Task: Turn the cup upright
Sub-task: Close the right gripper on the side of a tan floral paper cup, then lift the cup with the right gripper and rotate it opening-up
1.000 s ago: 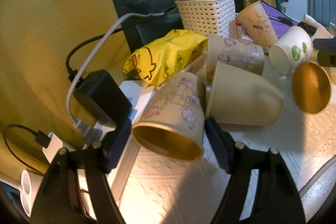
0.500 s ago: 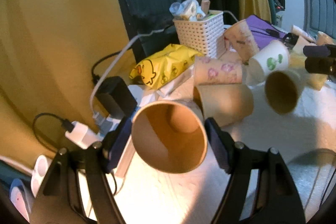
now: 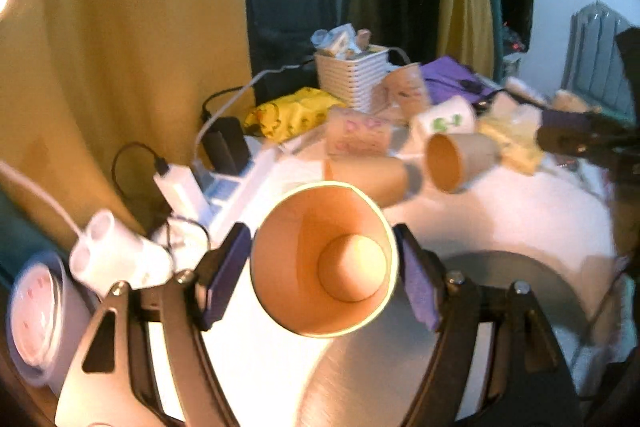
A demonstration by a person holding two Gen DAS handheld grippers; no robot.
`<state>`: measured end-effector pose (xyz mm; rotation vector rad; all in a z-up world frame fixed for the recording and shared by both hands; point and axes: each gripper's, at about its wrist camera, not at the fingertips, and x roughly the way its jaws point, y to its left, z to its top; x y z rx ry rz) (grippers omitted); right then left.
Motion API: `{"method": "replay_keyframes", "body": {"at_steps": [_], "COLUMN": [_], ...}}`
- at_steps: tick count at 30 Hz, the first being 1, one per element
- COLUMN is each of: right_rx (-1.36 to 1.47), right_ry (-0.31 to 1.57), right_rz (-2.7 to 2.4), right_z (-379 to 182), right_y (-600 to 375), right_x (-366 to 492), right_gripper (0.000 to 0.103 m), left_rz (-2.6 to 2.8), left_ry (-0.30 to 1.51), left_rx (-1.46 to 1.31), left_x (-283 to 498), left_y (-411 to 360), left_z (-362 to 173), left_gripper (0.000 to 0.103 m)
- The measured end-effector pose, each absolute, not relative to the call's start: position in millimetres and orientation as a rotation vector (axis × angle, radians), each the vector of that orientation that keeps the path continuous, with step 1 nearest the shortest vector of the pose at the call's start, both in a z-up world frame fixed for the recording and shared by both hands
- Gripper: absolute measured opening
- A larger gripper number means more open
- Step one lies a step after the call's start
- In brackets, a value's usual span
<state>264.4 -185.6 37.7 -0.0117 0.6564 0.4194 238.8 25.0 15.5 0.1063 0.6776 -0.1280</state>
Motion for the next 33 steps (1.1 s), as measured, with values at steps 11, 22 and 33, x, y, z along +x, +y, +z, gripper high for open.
{"method": "replay_keyframes", "body": {"at_steps": [11,22,33], "right_rx": [-0.019,-0.115,-0.274], "right_ry": [0.644,0.687,0.712], "right_rz": [0.407,0.527,0.688], "right_z": [46.4,27.9,7.7], "right_y": [-210.7,-201.2,-150.5], "right_x": [193.2,131.3,128.1], "right_gripper": [0.082,0.082,0.082], "left_rz": [-0.344,-0.465,-0.485], "left_ry": [0.707,0.774,0.814], "left_rx": [-0.023,-0.077,-0.109], "left_x": [156.4,120.2,110.2], "left_y": [-40.5,-60.0,-36.8], "left_z": [12.3,-30.4,-52.0], "left_gripper": [0.073,0.073,0.086]}}
